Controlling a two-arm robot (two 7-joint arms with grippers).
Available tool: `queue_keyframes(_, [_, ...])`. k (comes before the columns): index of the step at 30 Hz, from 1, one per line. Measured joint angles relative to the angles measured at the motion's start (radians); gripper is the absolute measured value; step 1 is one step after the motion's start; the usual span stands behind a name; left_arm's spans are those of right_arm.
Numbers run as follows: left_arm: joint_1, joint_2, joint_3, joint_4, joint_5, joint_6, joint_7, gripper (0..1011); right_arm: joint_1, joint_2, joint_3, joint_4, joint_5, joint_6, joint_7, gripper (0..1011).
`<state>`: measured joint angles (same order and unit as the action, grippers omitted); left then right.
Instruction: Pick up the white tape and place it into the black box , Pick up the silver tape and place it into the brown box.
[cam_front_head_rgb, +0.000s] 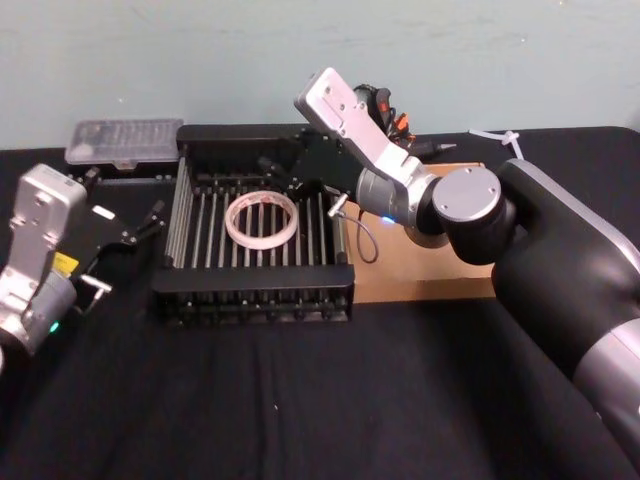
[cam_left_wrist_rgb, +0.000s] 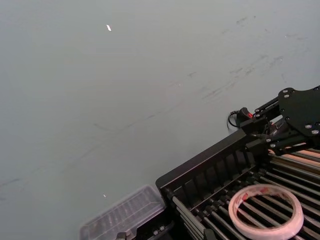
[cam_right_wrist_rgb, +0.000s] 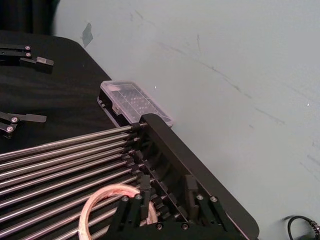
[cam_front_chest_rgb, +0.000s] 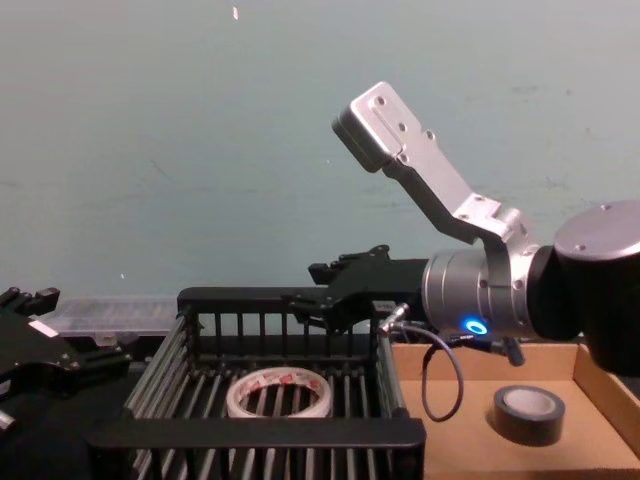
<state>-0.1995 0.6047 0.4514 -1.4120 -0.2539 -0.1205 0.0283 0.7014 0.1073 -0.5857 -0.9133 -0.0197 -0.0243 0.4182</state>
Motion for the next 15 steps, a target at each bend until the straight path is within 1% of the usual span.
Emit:
queue_keyframes(2, [0.0, 0.0, 0.0, 0.0, 0.0, 0.0, 0.0, 1001, 0.0, 0.0, 0.0, 0.0, 0.0, 0.0, 0.0, 470])
queue_keyframes(3, [0.0, 0.0, 0.0, 0.0, 0.0, 0.0, 0.0, 1001, 0.0, 0.0, 0.0, 0.0, 0.0, 0.0, 0.0, 530])
queue_keyframes(4, [0.0, 0.0, 0.0, 0.0, 0.0, 0.0, 0.0, 1001, 0.0, 0.0, 0.0, 0.0, 0.001, 0.0, 0.0, 550])
queue_keyframes(5, [0.0, 0.0, 0.0, 0.0, 0.0, 0.0, 0.0, 1002, -0.001, 0.0, 0.0, -0.001, 0.001, 0.0, 0.0, 613])
queue_keyframes(8, [0.0, 0.0, 0.0, 0.0, 0.0, 0.0, 0.0, 1001, -0.001, 0.001, 0.0, -0.001, 0.001, 0.0, 0.001, 671])
queue_keyframes(9, [0.0, 0.0, 0.0, 0.0, 0.0, 0.0, 0.0, 1001, -0.001, 0.001, 0.0, -0.001, 0.001, 0.0, 0.001, 730])
queue_keyframes(10, [0.0, 0.0, 0.0, 0.0, 0.0, 0.0, 0.0, 1001, -0.001, 0.001, 0.0, -0.001, 0.001, 0.0, 0.001, 748])
queue_keyframes(11, [0.0, 0.0, 0.0, 0.0, 0.0, 0.0, 0.0, 1001, -0.001, 0.001, 0.0, -0.001, 0.001, 0.0, 0.001, 787])
queue_keyframes(12, [0.0, 0.0, 0.0, 0.0, 0.0, 0.0, 0.0, 1001, -0.001, 0.001, 0.0, -0.001, 0.001, 0.0, 0.001, 787])
queue_keyframes(14, [0.0, 0.0, 0.0, 0.0, 0.0, 0.0, 0.0, 1001, -0.001, 0.001, 0.0, -0.002, 0.001, 0.0, 0.001, 860])
queue_keyframes(15, [0.0, 0.0, 0.0, 0.0, 0.0, 0.0, 0.0, 1001, -0.001, 0.001, 0.0, -0.002, 0.002, 0.0, 0.001, 868])
